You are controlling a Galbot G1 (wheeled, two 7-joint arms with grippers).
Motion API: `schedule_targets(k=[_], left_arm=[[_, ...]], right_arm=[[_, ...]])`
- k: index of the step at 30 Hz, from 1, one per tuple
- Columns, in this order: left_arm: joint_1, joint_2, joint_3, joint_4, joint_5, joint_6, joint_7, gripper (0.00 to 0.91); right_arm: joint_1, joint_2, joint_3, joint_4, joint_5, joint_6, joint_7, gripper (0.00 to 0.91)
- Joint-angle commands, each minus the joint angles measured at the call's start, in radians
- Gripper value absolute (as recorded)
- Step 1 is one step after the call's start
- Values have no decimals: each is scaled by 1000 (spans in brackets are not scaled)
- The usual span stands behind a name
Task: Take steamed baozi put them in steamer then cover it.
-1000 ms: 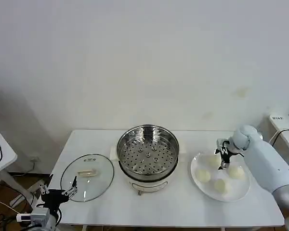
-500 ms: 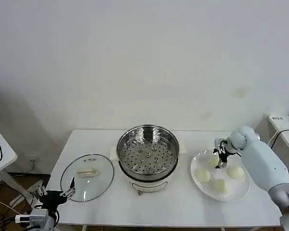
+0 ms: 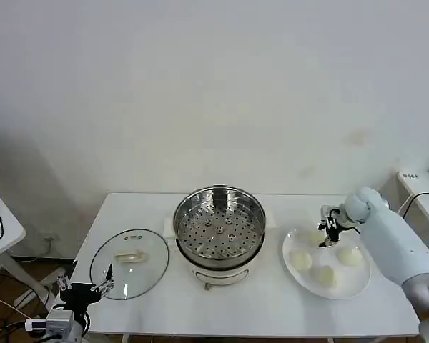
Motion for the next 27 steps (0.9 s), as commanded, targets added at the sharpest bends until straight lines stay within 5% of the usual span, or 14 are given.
schedule_targets(k=[1,16,18,22,27], left_arm=[[0,1,0,1,1,0,0,907],[-5,-8,5,-10,5,1,0,907],[-4,-10,5,-11,8,1,-1,907],[-1,-11,4,-12,16,4,-3,907],[4,-11,-4,-7,19,5,-6,907]], right_arm=[[3,-9,7,15,13,-2,3,635],[361,-65,-221,163,299,-10,-85,635],[422,-38,-251,148,324,39,-90,645],[498,26,-290,48,428,333,-88,645],[541,74,-339,68,457,430,-100,655]])
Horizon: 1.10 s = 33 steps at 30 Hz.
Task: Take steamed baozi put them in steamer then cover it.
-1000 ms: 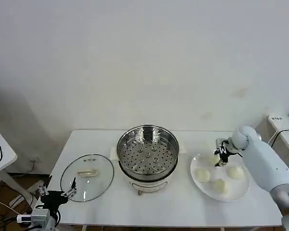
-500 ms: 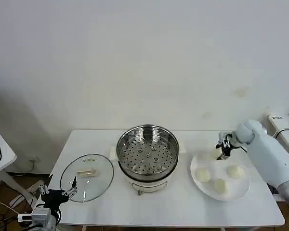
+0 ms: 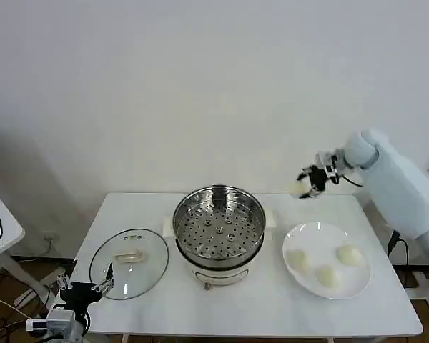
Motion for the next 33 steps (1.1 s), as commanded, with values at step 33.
schedule_targets(k=[33], left_arm=[[18,-8,-3,37,18,1,4,907]], right_arm=[[124,222,-410,355,-488,479,140,655]])
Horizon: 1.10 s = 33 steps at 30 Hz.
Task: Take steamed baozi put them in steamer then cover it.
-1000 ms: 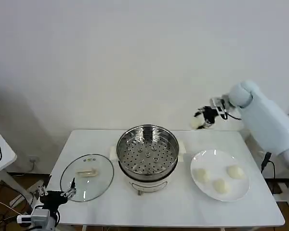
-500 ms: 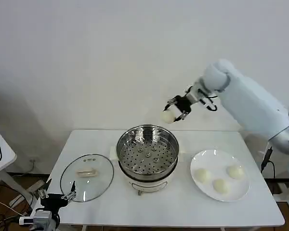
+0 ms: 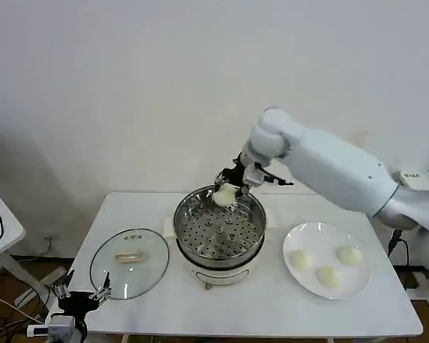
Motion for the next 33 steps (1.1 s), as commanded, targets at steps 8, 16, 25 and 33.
schedule_targets(k=[8,16,25,33], left_arm=[[12,0,2,4,-3,-1,0,907],[11,4,5,15,-2,-1,0,907],[10,12,4,22,-6,-2,0,907],[9,9,4,27,-6,-3,1,907]], right_arm=[[-58,89,-14,-68,-172,42,38,655],[-83,90,-13,-119,-167,33,33,655],[-103,107,-8,-142,-175,18,27,655],[-114,122,-4,-168,-185,14,37,655]])
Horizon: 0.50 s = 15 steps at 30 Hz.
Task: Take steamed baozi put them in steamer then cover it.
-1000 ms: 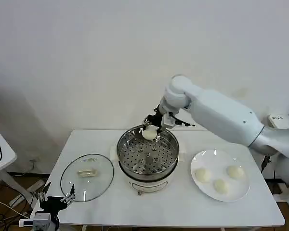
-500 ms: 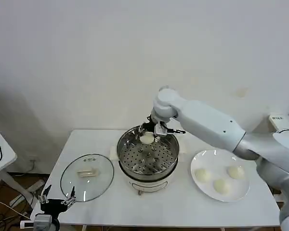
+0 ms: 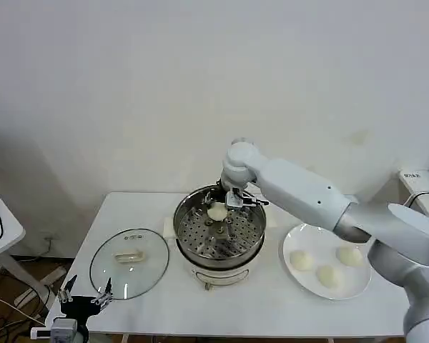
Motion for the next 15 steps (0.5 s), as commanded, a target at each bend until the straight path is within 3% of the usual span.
schedule_targets(k=[1,15], left_arm=[[0,1,1,4,-1,0,0,907],[-2,-2,11,24,2,-4,-2,907]], right_arm=[[-5,7,-1,-14,-12,0,0,655],[-8,37,21,-100,-21,-24,30,655]])
